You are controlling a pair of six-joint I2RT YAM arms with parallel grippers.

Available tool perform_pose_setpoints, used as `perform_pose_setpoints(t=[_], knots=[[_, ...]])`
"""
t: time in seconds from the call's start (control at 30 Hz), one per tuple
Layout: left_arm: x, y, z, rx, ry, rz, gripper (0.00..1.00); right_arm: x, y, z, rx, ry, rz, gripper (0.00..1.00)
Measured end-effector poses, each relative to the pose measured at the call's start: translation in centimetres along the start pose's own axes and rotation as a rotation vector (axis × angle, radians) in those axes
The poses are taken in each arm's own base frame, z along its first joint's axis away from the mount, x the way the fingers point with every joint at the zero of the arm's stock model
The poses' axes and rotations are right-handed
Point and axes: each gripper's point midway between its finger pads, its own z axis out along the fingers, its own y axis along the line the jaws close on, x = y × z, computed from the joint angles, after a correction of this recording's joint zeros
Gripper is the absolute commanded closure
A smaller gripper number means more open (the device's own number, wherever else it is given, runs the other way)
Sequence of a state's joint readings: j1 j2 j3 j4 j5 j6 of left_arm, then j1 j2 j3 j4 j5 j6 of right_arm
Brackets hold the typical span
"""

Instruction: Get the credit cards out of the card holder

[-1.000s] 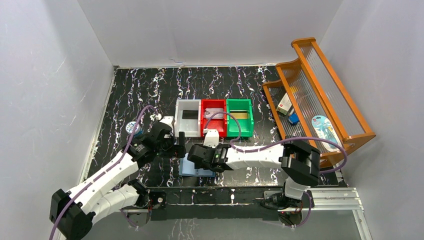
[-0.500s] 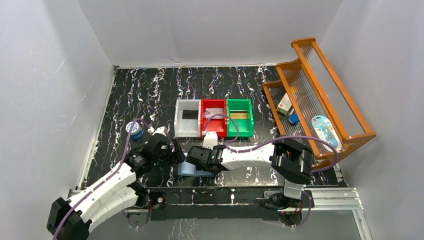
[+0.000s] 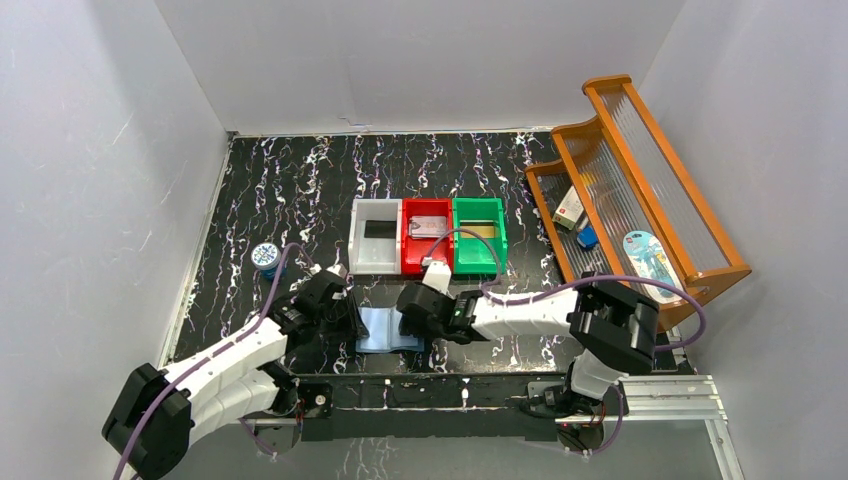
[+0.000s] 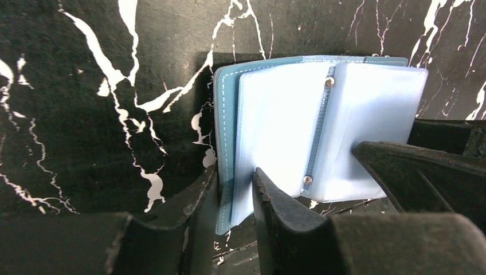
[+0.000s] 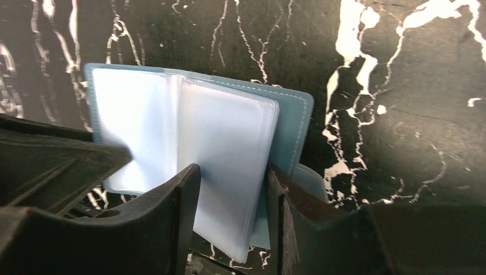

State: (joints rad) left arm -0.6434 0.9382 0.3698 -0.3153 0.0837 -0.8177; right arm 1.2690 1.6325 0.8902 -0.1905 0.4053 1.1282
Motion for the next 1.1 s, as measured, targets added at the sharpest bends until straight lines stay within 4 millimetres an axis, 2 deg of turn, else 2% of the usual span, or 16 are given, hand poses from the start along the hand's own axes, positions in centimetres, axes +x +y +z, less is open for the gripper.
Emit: perform_pose_setpoints(t=[0.2,0.3,0.43,0.5,0.63,0.73,0.87,1.1], knots=[[0.3,-0.2,0.1,0.030,0.000,0.009,0.79,0.0,0.9,0.1,-0.110,0.016,0.075,0.59],[0.6,-0.5,0.1,0.055,0.012,0.010,0.80,0.1,1.9,-0.1,-0.156,0.034,0.088,0.77],[0.8,-1.0,0.0,0.079,0.024,0.015,0.82,0.4,3.1,-0.5,-0.208,0.054,0.090,0.92],[0.9,-1.0,0.0,0.082,0.029,0.016,0.84,0.5,3.5,-0.5,-0.228,0.058,0.088,0.94],[1.0,-1.0,0.0,0.085,0.032,0.019,0.86,0.5,3.5,-0.5,-0.241,0.064,0.089,0.94],[1.0,-1.1,0.0,0.088,0.034,0.020,0.87,0.5,3.5,-0.4,-0.259,0.083,0.105,0.81],[0.9,-1.3,-0.1,0.097,0.029,0.022,0.88,0.8,2.3,0.0,-0.256,0.111,0.141,0.67],[0.6,-1.8,-0.5,0.126,0.009,0.027,0.89,0.2,0.8,-1.5,-0.266,0.096,0.178,0.67]])
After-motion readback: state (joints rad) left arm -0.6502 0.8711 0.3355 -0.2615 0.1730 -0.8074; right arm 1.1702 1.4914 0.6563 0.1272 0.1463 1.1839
